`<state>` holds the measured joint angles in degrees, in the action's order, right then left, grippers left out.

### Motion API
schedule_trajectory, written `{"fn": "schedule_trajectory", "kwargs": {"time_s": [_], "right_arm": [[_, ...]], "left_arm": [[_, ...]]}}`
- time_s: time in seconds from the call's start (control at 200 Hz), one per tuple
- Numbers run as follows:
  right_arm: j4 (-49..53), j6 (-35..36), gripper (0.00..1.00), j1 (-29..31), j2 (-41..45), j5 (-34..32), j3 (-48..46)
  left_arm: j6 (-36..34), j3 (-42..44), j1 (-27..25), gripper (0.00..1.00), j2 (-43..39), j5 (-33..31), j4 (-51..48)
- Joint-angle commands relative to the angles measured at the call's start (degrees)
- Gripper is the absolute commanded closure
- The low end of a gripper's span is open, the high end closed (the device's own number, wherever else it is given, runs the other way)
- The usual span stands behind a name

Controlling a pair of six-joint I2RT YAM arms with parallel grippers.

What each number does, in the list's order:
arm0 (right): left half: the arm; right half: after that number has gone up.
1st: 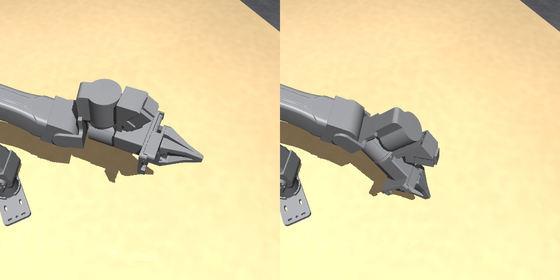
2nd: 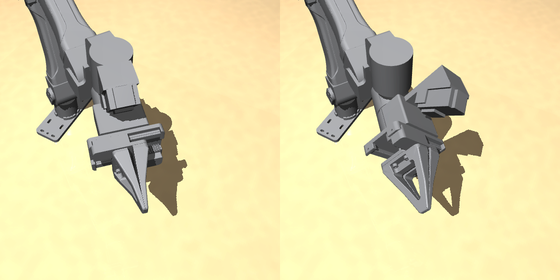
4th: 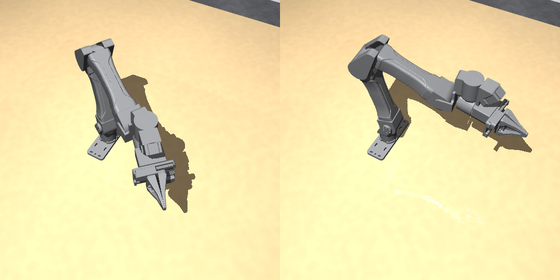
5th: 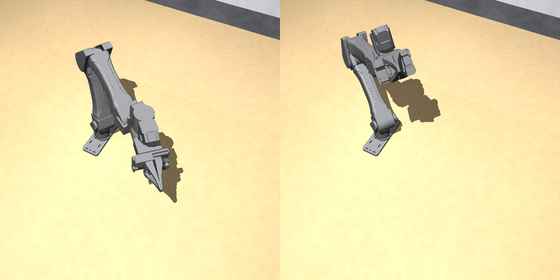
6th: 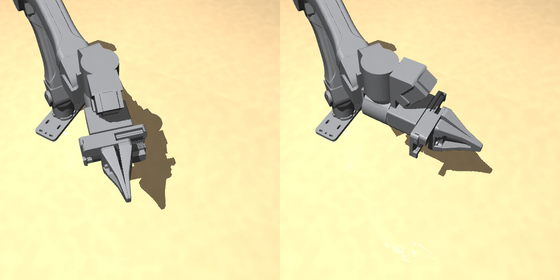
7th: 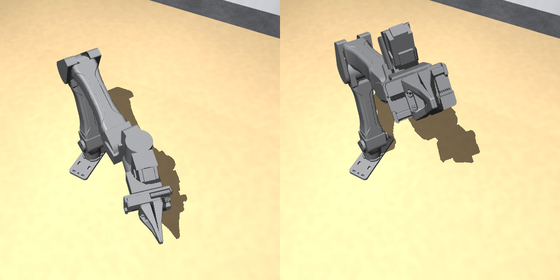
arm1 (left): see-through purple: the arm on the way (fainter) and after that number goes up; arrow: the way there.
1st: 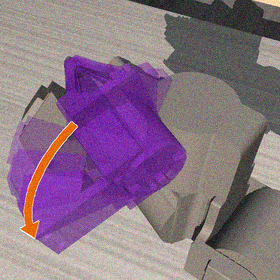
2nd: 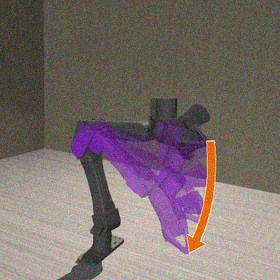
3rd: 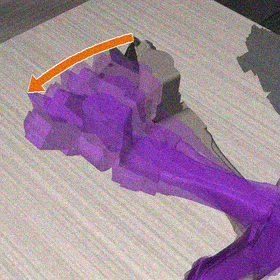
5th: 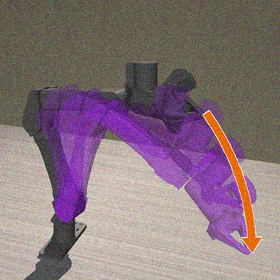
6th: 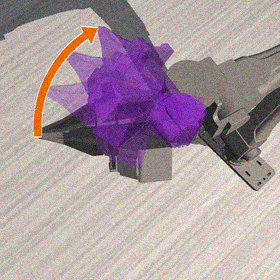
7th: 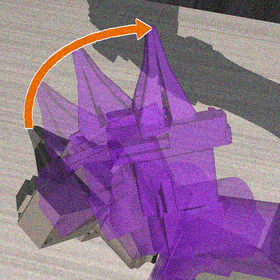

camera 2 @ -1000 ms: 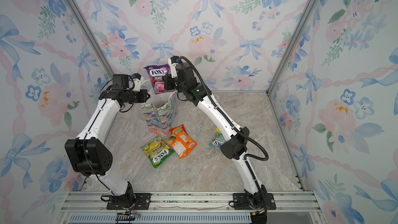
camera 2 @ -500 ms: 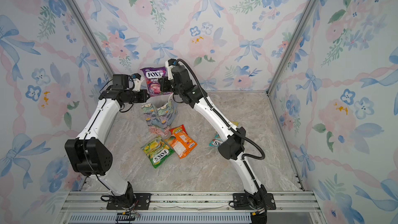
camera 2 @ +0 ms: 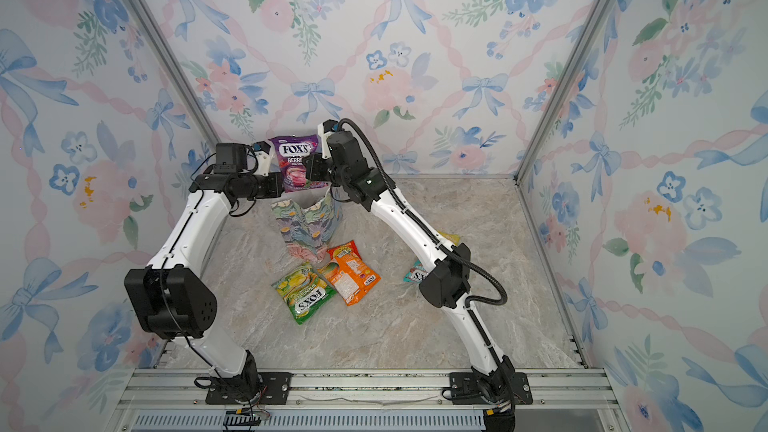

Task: Place the snacks into the paper bag
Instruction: 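Carry the purple bag over the gift bag beside the left gripper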

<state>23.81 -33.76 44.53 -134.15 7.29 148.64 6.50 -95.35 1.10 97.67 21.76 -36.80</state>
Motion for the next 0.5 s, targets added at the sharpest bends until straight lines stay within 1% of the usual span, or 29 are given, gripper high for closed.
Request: {"fn": "schedule_trajectory", "kwargs": {"time_s": [0.0, 0.205, 0.22, 0.495], "right_arm": [[-3.4, -1.4, 1.00, 0.9, 2.5, 1.2, -2.3], [-6.0, -1.7, 1.00, 0.9, 5.5, 1.0, -8.6], [-6.2, -3.3, 1.00, 0.9, 5.7, 1.0, -9.1], [-7.7, -4.6, 1.00, 0.4, 7.9, 1.1, -13.3]], "left_arm": [[-0.7, 1.0, 0.2, 1.00, -0.5, -0.1, -0.1], [-0.8, 1.0, 0.4, 1.00, -0.6, -0.1, -0.1], [-0.8, 1.0, 0.4, 1.00, -0.6, -0.1, -0.1], [-0.7, 1.0, 0.5, 1.00, -0.7, -0.1, -0.1]]}}
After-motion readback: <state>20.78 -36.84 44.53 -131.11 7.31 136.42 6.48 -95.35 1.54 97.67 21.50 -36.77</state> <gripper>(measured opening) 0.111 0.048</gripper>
